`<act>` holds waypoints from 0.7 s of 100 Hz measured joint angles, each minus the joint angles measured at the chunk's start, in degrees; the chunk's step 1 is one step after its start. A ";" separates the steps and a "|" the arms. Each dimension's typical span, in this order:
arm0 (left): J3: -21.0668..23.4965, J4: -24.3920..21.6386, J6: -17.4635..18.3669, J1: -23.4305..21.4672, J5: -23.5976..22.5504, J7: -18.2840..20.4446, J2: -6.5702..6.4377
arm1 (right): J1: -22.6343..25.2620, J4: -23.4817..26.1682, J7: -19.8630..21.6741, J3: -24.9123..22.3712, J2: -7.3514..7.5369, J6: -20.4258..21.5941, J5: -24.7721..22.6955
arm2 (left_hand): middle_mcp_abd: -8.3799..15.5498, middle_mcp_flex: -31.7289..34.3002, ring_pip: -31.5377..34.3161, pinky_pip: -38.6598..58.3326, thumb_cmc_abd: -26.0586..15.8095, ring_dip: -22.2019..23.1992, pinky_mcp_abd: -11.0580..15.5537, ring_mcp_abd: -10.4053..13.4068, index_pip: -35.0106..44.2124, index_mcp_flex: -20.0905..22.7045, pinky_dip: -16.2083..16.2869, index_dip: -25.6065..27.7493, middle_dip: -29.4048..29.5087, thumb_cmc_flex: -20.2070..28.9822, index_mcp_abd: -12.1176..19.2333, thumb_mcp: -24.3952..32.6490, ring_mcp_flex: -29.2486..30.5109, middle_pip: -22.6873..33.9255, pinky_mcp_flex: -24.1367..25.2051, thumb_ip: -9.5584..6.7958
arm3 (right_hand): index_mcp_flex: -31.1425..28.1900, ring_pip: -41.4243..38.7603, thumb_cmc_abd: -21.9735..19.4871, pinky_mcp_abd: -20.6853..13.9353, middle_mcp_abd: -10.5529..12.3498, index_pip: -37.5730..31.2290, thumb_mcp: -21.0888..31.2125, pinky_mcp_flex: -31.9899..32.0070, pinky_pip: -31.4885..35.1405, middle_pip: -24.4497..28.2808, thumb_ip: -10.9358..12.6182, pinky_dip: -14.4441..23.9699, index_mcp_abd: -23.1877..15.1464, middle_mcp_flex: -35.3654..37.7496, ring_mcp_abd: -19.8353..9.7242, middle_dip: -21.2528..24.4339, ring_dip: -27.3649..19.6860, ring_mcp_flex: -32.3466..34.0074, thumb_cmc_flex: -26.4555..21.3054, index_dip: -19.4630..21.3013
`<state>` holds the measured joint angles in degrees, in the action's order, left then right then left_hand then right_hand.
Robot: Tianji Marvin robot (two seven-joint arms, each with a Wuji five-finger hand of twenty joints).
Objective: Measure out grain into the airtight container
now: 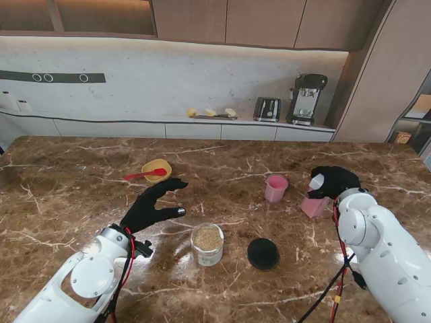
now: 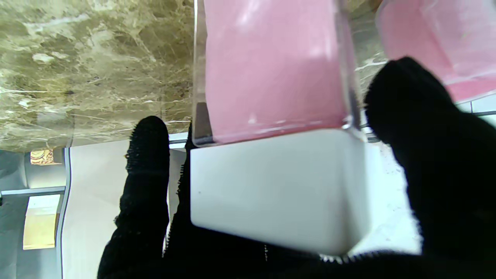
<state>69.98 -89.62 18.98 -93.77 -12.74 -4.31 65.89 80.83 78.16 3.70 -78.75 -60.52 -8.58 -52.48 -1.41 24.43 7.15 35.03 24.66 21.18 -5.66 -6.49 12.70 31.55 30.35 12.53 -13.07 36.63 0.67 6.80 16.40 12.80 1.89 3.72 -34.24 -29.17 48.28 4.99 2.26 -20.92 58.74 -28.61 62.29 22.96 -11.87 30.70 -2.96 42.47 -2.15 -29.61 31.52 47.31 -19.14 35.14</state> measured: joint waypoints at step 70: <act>-0.21 0.44 0.13 0.15 1.14 1.38 0.04 | 6.47 12.13 -2.95 -6.15 -0.75 2.92 -1.86 | 0.01 0.00 0.00 0.00 0.02 0.00 0.00 0.05 0.01 0.00 0.00 0.00 0.00 0.00 -0.12 0.00 0.00 0.00 0.09 0.00 | 9.11 11.13 -13.69 -0.16 -1.42 5.16 -18.96 12.75 -16.03 -3.98 5.97 0.04 4.56 -13.29 2.88 5.14 -9.03 -15.46 3.48 -1.62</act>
<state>69.77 -89.17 19.11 -93.61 -11.60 -2.93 65.93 87.30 90.29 0.75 -84.90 -61.27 -5.65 -54.35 -1.40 24.43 7.15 35.03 24.67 21.18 -5.66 -6.44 12.71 31.55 30.35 12.53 -13.07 36.63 0.55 6.80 16.40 12.80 1.99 3.72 -25.13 -18.04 34.60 4.83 0.84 -15.76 39.79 -15.86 46.25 18.98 -5.91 30.73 1.60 29.18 0.73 -24.48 22.49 31.84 -15.66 33.52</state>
